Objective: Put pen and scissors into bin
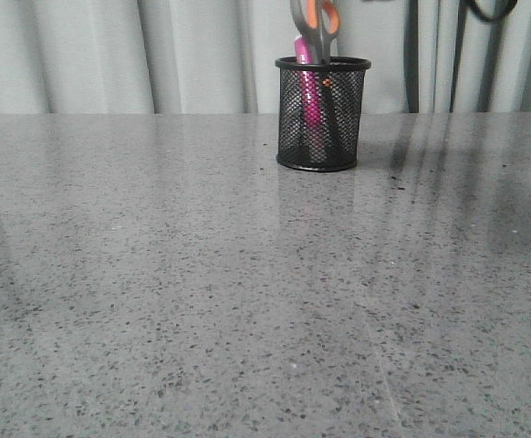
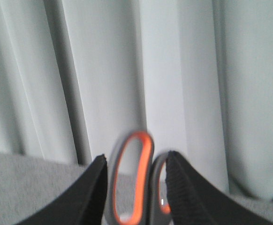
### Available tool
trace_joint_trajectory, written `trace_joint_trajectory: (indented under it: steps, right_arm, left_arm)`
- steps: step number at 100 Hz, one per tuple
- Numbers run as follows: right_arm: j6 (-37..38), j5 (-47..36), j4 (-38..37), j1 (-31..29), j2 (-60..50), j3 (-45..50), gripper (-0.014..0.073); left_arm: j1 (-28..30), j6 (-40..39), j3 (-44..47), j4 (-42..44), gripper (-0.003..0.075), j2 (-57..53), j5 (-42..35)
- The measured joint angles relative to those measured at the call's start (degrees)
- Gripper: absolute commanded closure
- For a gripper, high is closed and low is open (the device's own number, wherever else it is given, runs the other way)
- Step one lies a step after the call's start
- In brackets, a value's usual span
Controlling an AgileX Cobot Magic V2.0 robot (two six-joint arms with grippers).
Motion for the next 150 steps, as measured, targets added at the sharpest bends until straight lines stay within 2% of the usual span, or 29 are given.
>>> trace_joint_trajectory:
  steps: [12, 24, 34, 60, 79, 90, 119, 135, 150]
  right_arm:
    - [-3.72, 0.00, 0.00, 0.00, -5.11, 0.55, 0.0397]
    - [-8.98, 2.33, 0.00, -0.12, -11.46, 2.38, 0.0554]
    - [-10.34, 4.78, -0.13, -1.19, -16.99, 5.15, 0.0669]
    - [-10.88, 11.66, -0.13, -6.18, -34.62, 16.55, 0.0670]
    - [-10.88, 13.45, -0.13, -7.32, -50.32, 28.28, 0.0670]
    - [-10.88, 13.57, -0.13, -7.39, -59.34, 35.45, 0.0670]
    - [-10.92, 15.62, 3.79, -7.39, -74.16, 49.95, 0.0670]
    - [-10.92, 16.72, 4.41, -7.39, -77.76, 54.10, 0.0670]
    - [-10.92, 16.95, 4.41, -7.39, -78.89, 55.83, 0.0670]
  left_arm:
    - [0.00, 0.00, 0.00, 0.00, 0.0739, 0.00, 0.00]
    - [0.00, 0.00, 0.00, 0.00, 0.0739, 0.00, 0.00]
    - [0.00, 0.00, 0.00, 0.00, 0.0739, 0.00, 0.00]
    - [0.00, 0.00, 1.30, 1.77, 0.0739, -0.12, -1.22]
    - [0.00, 0.00, 9.45, 0.19, 0.0739, -3.06, -12.11]
    - [0.00, 0.00, 14.47, -1.17, 0.0739, -6.59, -15.66]
    - [0.00, 0.00, 24.51, -1.75, 0.0739, -17.41, -15.02]
    - [0.00, 0.00, 25.73, -1.75, 0.0739, -23.59, -9.72]
    - [0.00, 0.00, 25.73, -1.75, 0.0739, -27.63, -7.81]
